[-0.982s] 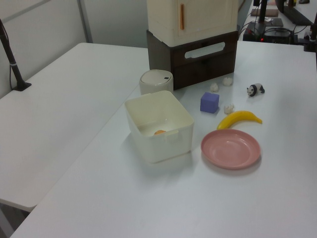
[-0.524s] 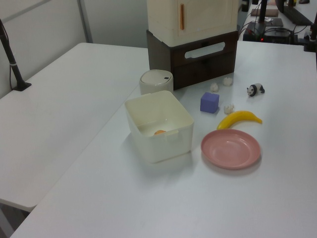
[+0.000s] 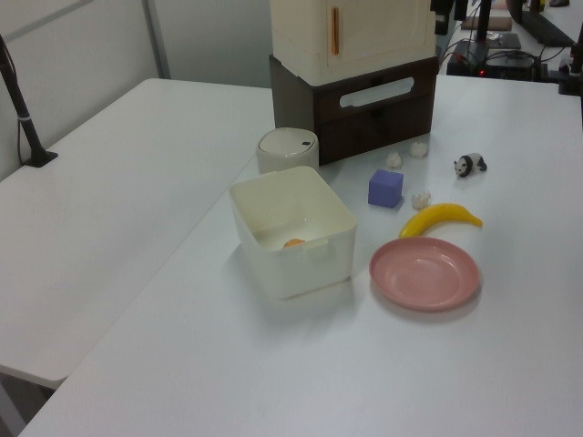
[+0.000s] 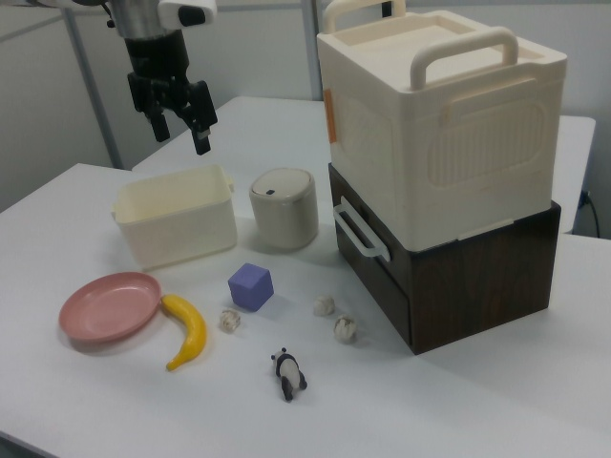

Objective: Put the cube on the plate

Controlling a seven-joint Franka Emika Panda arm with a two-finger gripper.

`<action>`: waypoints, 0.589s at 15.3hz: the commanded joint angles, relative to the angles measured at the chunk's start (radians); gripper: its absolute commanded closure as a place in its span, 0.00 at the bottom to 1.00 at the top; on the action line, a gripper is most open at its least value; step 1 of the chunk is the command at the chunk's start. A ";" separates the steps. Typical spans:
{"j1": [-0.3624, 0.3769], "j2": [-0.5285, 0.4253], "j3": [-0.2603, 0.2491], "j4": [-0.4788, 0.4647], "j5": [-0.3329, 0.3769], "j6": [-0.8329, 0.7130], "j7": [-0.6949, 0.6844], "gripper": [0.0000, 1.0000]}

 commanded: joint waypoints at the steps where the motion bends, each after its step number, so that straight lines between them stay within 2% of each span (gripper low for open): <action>1: 0.003 -0.017 0.002 -0.030 0.004 0.034 0.016 0.00; 9: -0.004 -0.016 0.000 -0.031 0.013 0.034 -0.011 0.00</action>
